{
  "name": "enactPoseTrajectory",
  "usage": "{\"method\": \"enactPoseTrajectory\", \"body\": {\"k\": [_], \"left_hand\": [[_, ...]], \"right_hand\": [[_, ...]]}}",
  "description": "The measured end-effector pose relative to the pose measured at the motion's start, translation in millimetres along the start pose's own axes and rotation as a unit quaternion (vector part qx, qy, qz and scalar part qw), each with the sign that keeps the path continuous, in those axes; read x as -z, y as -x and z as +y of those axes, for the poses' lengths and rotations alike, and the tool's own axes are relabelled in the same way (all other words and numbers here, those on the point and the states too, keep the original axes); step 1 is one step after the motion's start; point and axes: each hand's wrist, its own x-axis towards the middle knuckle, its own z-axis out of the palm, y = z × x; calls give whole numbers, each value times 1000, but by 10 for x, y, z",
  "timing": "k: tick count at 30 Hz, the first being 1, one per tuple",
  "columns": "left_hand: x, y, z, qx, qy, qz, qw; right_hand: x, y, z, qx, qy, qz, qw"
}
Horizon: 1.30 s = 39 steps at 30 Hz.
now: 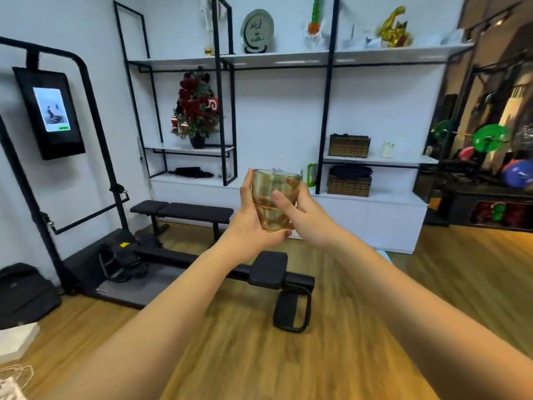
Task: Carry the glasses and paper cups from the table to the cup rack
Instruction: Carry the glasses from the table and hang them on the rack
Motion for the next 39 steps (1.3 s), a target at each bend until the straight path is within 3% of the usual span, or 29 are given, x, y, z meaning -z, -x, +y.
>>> {"method": "enactPoseTrajectory", "body": {"k": [12, 20, 31, 35, 39], "left_hand": [[-1303, -1776, -799, 6, 55, -50, 997], [-1876, -3291, -1883, 35, 93, -58, 993], [-2420, -5211, -2651, 21, 89, -104, 990], [-2835, -5842, -2949, 20, 96, -88, 991], [-3278, -6501, -3276, 18, 124, -62, 990]], "right_hand": [[1474, -952, 1257, -23, 41, 69, 996], [2241, -2223, 2119, -24, 71, 63, 995], [3310, -3827, 3191, -33, 58, 100, 993], [3788, -4307, 3670, -32, 55, 105, 993], [4369, -4828, 4164, -36, 70, 57, 995]]}}
